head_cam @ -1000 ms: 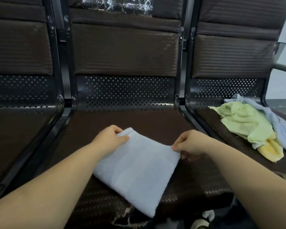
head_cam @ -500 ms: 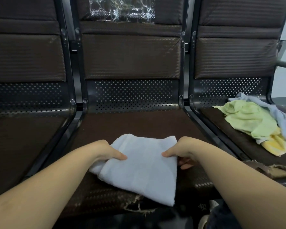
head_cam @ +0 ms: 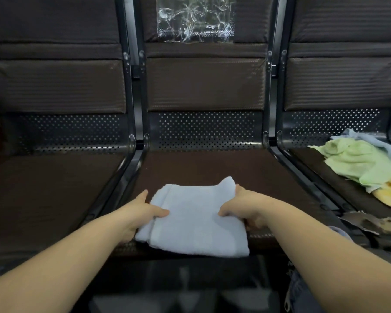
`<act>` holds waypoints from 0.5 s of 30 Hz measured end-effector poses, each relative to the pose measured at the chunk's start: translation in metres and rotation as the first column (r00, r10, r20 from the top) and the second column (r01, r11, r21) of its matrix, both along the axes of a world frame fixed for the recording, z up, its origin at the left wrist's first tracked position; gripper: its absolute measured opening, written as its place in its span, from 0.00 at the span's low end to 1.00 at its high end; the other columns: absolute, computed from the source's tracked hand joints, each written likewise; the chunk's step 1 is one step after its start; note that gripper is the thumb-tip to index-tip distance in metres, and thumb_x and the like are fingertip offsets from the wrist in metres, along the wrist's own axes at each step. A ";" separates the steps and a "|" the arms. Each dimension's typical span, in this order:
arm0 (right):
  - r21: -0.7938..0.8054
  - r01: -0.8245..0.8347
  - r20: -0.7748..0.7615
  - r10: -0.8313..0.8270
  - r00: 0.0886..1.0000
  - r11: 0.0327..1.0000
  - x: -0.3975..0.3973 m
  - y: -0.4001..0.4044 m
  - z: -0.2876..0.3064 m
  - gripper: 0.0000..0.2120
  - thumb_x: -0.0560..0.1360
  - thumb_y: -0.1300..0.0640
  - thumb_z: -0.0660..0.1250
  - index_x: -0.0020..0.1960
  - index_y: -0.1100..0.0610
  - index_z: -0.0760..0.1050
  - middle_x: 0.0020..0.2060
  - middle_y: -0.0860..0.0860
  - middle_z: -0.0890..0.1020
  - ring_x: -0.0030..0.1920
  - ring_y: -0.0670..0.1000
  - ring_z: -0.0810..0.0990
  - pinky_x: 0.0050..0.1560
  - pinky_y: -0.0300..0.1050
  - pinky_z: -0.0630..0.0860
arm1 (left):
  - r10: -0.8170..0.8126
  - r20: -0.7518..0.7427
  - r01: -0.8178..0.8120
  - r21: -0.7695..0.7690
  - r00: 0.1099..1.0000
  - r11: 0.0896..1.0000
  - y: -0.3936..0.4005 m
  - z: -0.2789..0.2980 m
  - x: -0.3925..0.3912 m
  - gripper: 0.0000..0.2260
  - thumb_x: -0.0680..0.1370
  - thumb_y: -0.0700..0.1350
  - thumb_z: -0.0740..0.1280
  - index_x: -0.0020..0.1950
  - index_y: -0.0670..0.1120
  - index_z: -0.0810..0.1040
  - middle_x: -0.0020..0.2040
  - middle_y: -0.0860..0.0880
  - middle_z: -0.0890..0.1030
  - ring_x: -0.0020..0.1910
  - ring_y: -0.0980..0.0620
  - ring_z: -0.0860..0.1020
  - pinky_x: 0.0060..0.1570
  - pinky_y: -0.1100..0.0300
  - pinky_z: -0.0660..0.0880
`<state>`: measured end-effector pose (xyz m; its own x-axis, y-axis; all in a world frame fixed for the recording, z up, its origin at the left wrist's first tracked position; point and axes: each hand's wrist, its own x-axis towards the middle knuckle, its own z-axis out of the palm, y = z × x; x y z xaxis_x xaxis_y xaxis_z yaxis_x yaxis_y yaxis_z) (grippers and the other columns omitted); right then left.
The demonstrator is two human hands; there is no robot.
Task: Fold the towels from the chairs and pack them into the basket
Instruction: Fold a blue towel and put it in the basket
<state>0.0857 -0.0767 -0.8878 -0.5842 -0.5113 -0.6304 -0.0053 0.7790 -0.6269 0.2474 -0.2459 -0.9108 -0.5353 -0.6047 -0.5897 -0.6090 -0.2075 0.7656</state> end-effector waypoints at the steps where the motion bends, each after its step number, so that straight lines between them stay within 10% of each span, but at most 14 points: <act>1: -0.012 -0.025 -0.030 0.025 0.999 1.000 0.004 0.002 0.003 0.45 0.73 0.59 0.69 0.78 0.48 0.42 0.68 0.56 0.68 0.57 0.58 0.75 0.55 0.52 0.77 | -0.005 -0.029 0.005 0.005 1.000 1.000 0.002 0.003 0.005 0.42 0.75 0.39 0.71 0.78 0.58 0.48 0.74 0.47 0.65 0.57 0.42 0.77 0.49 0.49 0.77; 5: -0.108 -0.086 -0.186 0.065 0.980 0.990 0.016 0.014 0.007 0.45 0.75 0.58 0.66 0.77 0.42 0.36 0.64 0.54 0.73 0.54 0.56 0.79 0.59 0.54 0.76 | -0.122 -0.140 0.128 0.033 0.983 0.991 0.009 0.010 0.023 0.37 0.77 0.37 0.67 0.77 0.62 0.52 0.73 0.51 0.65 0.59 0.46 0.76 0.50 0.51 0.77; 15: -0.235 -0.055 -0.185 0.011 0.983 0.970 0.025 0.055 0.019 0.24 0.78 0.61 0.62 0.72 0.46 0.67 0.64 0.51 0.73 0.57 0.52 0.76 0.53 0.42 0.74 | -0.242 -0.153 0.254 0.063 0.958 0.965 0.025 0.015 0.027 0.24 0.77 0.36 0.66 0.71 0.52 0.69 0.68 0.51 0.73 0.60 0.48 0.77 0.65 0.48 0.71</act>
<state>0.1105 -0.0215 -0.8688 -0.6576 -0.6544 -0.3731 -0.1588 0.6046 -0.7805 0.2742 -0.2206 -0.8962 -0.7447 -0.3955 -0.5376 -0.5346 -0.1288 0.8352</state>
